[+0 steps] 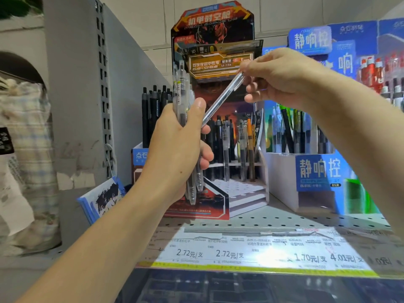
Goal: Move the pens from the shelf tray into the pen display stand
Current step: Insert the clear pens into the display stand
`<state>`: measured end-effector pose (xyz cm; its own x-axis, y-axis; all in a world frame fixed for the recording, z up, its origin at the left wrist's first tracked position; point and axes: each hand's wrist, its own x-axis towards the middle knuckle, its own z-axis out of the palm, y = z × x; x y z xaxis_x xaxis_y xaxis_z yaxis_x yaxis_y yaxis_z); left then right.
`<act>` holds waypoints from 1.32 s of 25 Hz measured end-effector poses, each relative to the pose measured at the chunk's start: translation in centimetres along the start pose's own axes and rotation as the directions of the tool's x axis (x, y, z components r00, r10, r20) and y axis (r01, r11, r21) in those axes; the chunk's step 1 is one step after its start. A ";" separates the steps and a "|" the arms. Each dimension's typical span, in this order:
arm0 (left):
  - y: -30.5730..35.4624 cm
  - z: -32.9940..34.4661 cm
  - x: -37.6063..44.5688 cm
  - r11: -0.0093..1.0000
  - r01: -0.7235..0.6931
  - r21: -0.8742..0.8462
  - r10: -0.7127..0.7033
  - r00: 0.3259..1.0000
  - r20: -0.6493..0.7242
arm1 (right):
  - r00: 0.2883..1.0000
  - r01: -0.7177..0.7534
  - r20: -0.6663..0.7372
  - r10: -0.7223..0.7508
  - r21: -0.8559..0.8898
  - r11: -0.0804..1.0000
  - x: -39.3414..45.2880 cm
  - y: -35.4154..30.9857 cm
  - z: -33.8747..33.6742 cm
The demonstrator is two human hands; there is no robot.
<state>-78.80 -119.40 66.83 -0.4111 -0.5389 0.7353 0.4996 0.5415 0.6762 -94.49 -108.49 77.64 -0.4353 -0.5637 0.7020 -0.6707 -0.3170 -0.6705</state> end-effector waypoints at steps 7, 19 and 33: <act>-0.4 -0.2 -0.5 1.000 0.003 0.030 -0.004 1.000 0.023 | 1.000 0.017 -0.010 -0.021 -0.265 0.964 0.3 1.2 -0.2; -0.2 0.8 -0.5 0.998 -0.068 -0.007 0.068 0.995 0.070 | 0.996 0.091 0.056 -0.072 -0.656 0.750 -0.3 3.8 2.2; 0.3 0.4 -0.6 0.999 -0.045 -0.002 0.045 0.997 0.069 | 0.989 0.084 0.005 -0.150 -0.848 0.524 -1.0 4.3 3.3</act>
<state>-78.72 -118.62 66.62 -0.4397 -0.4684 0.7663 0.5189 0.5640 0.6424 -94.95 -111.79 73.29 -0.3267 -0.5134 0.7935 -0.8969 0.4333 -0.0889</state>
